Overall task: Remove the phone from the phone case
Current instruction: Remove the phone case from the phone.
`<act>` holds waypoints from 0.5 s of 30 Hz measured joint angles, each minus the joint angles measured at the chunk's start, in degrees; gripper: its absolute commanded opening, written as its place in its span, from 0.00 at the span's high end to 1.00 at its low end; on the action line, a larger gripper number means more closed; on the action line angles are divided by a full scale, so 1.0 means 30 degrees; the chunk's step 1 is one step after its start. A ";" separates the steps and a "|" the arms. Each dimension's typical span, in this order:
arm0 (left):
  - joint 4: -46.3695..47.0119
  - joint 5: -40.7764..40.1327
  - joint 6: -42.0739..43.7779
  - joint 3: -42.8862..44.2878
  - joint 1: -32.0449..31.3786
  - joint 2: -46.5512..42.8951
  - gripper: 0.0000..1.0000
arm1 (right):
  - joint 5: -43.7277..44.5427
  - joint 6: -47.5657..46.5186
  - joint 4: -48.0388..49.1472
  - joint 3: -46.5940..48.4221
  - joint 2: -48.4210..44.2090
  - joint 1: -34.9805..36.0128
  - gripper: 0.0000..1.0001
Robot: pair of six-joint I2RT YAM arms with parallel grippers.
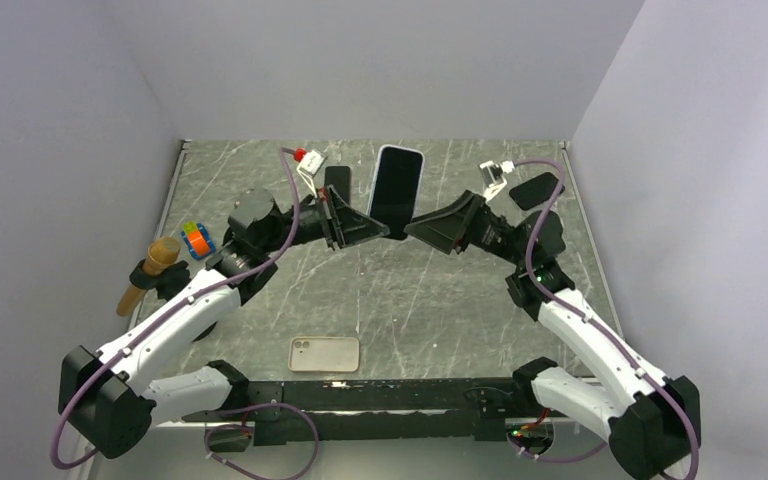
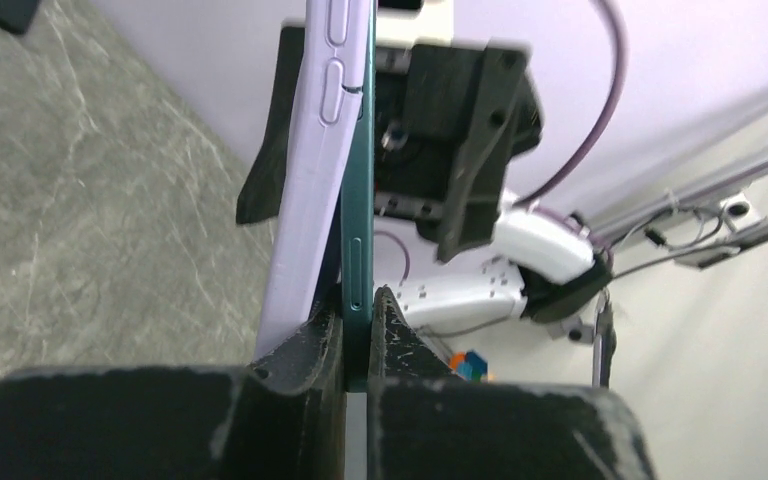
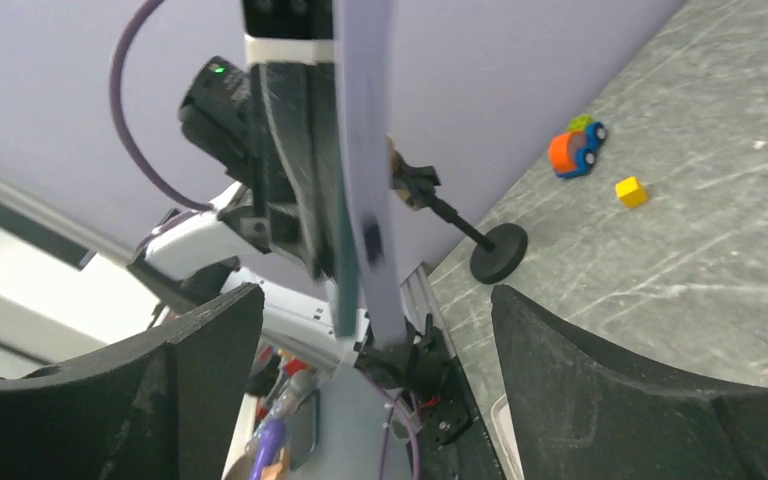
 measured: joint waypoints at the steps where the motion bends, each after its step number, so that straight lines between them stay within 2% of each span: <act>1: 0.0255 -0.0306 -0.0423 0.0000 0.0160 -0.0073 1.00 | 0.0605 0.0066 0.0255 -0.0699 -0.0474 -0.0022 0.19; 4: 0.1115 -0.1064 -0.1763 -0.0015 0.0605 -0.0262 1.00 | 0.1821 0.0277 0.1195 -0.2149 -0.1013 -0.0029 0.34; 6: 0.1909 -0.1479 -0.2718 -0.0138 0.0867 -0.0379 1.00 | 0.2382 0.0517 0.1880 -0.2805 -0.0925 -0.0022 0.48; 7: 0.2317 -0.1654 -0.3140 -0.0226 0.0969 -0.0408 1.00 | 0.2572 0.0663 0.2273 -0.3089 -0.0823 -0.0015 0.51; 10: 0.3395 -0.1894 -0.4262 -0.0546 0.1035 -0.0393 1.00 | 0.2790 0.1180 0.3534 -0.3381 -0.0087 0.0058 0.55; 15: 0.4269 -0.1887 -0.5297 -0.0867 0.1035 -0.0197 1.00 | 0.2769 0.1632 0.5406 -0.3366 0.1209 0.0619 0.54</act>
